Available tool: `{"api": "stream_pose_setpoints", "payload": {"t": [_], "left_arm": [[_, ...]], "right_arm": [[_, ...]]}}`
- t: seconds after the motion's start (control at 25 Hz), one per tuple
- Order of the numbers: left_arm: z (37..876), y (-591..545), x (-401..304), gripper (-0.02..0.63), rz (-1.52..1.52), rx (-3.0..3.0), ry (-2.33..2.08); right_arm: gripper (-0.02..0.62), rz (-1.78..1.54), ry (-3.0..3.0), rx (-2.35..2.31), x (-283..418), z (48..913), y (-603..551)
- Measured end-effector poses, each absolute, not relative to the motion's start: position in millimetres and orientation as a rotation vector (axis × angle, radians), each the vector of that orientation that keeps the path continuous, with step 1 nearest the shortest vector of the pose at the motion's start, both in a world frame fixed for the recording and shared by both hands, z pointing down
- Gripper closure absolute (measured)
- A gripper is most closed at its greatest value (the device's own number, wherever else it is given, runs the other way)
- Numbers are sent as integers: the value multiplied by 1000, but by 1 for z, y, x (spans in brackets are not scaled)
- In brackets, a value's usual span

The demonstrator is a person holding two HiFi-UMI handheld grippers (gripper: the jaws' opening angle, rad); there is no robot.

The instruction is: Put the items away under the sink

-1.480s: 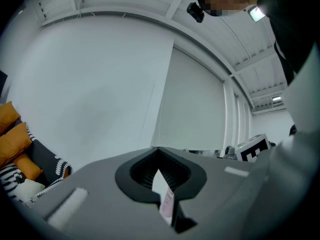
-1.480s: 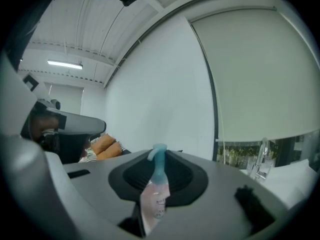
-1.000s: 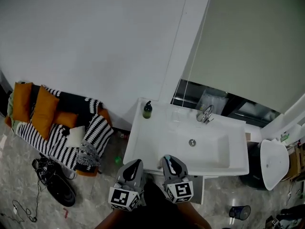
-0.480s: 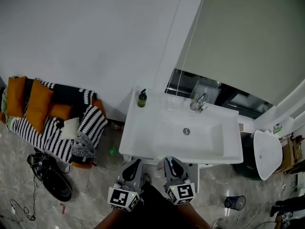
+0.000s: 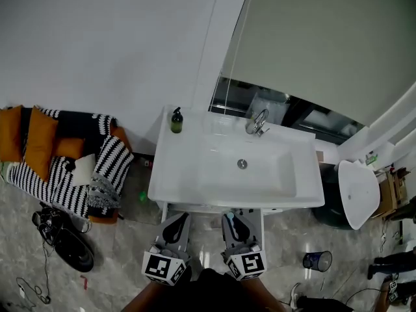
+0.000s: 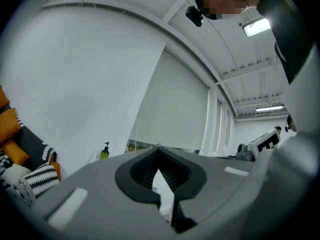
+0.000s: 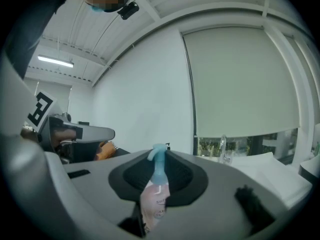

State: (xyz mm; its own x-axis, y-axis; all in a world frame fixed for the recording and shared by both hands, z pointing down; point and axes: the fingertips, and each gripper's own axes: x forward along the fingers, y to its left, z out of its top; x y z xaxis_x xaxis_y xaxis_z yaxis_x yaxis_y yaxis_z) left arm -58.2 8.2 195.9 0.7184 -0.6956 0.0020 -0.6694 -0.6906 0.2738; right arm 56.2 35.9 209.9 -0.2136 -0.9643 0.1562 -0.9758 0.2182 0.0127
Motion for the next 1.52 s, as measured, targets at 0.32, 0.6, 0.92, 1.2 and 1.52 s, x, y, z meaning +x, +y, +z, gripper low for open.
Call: {"api": "stream_pose_setpoints", "payload": {"t": [0.32, 0.6, 0.92, 1.2, 1.52], "left_arm": [[196, 49, -28, 598, -109, 2687, -1092], [200, 96, 7, 598, -80, 2698, -1095], [207, 154, 29, 598, -45, 2687, -1112], [217, 187, 39, 598, -30, 2703, -1117], [227, 205, 39, 598, -14, 2686, -1153]], "right_arm": [[523, 133, -2340, 1898, 91, 210, 83], [523, 109, -2345, 1872, 120, 220, 127], [523, 113, -2324, 1866, 151, 224, 176], [522, 139, -2333, 1853, 160, 235, 208], [523, 161, -2373, 1817, 159, 257, 226]]}}
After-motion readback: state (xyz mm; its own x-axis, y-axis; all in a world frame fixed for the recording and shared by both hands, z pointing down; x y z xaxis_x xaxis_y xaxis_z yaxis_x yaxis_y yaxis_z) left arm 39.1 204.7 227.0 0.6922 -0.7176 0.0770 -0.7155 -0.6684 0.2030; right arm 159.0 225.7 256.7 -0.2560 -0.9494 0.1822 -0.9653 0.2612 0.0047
